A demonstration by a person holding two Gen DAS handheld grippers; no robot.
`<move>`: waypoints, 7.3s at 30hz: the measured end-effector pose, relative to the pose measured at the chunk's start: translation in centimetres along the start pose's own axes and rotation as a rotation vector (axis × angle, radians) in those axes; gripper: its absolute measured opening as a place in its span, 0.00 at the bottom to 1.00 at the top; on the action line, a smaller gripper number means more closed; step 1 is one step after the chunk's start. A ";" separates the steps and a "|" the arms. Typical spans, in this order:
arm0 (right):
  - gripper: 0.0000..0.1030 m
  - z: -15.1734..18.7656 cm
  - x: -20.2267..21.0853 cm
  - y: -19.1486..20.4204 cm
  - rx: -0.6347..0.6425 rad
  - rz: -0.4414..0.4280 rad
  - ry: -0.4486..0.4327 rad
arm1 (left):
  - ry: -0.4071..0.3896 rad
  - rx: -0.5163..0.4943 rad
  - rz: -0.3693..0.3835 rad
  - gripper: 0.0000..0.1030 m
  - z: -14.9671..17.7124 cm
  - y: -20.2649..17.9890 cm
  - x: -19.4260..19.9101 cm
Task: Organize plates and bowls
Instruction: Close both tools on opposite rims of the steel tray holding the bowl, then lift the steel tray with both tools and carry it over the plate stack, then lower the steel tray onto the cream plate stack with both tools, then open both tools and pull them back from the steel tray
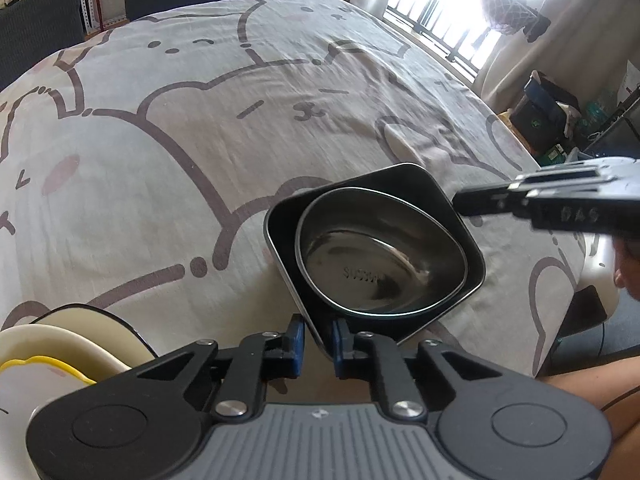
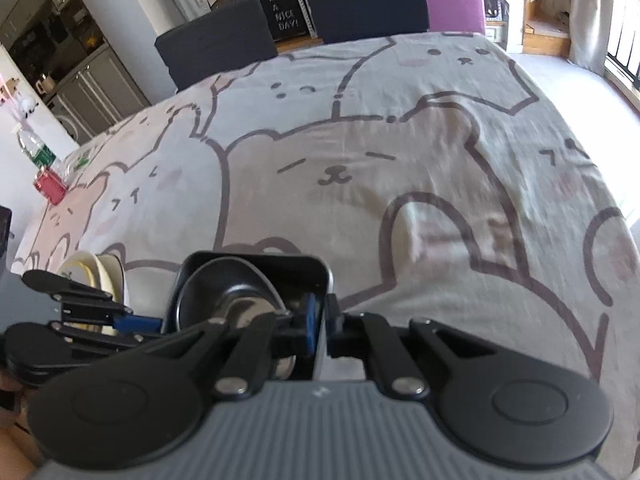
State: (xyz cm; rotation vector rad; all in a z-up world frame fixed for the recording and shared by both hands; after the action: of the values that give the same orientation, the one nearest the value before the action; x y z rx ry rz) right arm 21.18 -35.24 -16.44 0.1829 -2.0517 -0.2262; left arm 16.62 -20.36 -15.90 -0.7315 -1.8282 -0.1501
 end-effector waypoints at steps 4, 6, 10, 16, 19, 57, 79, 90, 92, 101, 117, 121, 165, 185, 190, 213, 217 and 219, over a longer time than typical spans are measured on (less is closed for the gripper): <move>0.06 0.2 -1.1 0.4 0.046 0.028 0.049 | 0.005 0.039 0.029 0.15 -0.1 0.3 0.1; 0.06 0.4 -1.3 0.3 0.053 0.036 0.063 | 0.006 0.080 0.067 0.15 -0.2 0.6 0.0; 0.05 0.5 -1.3 -0.3 0.040 0.054 0.057 | -0.010 0.123 0.112 0.15 -0.4 0.8 -0.3; 0.06 1.1 -1.1 -1.6 0.020 0.031 0.044 | -0.068 0.229 0.149 0.14 -0.7 2.2 -0.6; 0.07 1.3 -1.3 -1.8 0.019 0.011 0.029 | -0.098 0.256 0.148 0.14 -1.0 2.7 -0.5; 0.08 1.4 4.2 -5.2 -0.231 -0.295 -0.226 | -0.251 0.417 0.315 0.07 -0.9 4.5 5.8; 0.09 -2.9 7.0 4.3 -0.150 -0.499 -0.385 | -0.578 0.506 0.316 0.07 3.9 10.5 20.1; 0.10 -3.6 5.4 10.2 -0.099 -0.568 -0.327 | -0.621 0.573 0.279 0.07 9.1 14.7 23.3; 0.09 -3.7 5.1 11.0 -0.086 -0.575 -0.315 | -0.625 0.582 0.275 0.07 9.9 15.3 23.7; 0.10 -2.7 4.0 13.1 -0.062 -0.566 -0.218 | -0.590 0.621 0.267 0.07 12.7 17.4 23.4; 0.10 -1.0 1.6 15.4 -0.088 -0.491 -0.026 | -0.431 0.665 0.181 0.07 14.7 19.3 19.0; 0.10 -0.8 1.1 15.8 -0.084 -0.474 0.003 | -0.412 0.669 0.167 0.07 14.7 19.5 18.4; 0.11 -0.4 -1.4 16.8 -0.026 -0.347 0.097 | -0.328 0.655 0.128 0.13 14.4 19.2 16.4; 0.57 -2.2 3.1 16.1 0.023 -0.287 -0.097 | -0.365 0.550 0.000 0.75 13.8 18.1 19.4; 0.81 -2.5 6.5 16.9 0.119 -0.198 -0.224 | -0.418 0.512 -0.039 0.98 13.7 17.2 21.9; 1.00 7.6 15.4 19.1 0.186 0.023 -0.613 | -0.715 0.260 -0.382 1.00 19.7 5.1 29.6; 1.00 9.8 15.1 18.8 0.154 0.066 -0.619 | -0.702 0.257 -0.387 1.00 21.1 4.2 28.4; 1.00 10.8 14.7 18.6 0.138 0.067 -0.598 | -0.679 0.255 -0.395 1.00 21.7 4.0 27.5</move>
State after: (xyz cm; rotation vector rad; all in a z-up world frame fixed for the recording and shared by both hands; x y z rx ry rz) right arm 4.17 -19.63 -4.49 0.1405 -2.6666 -0.1019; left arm -4.41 3.58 -0.73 -0.2352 -2.5703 0.0918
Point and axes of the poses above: each gripper's, at about its wrist camera, not at the fingertips, and x roughly against the way its jaws point, y to its left, z to its underside, the point moved 2 cm from there along -x, roughly the way its jaws point, and after that the axes turned 2 degrees about x, right-handed, at the moved point
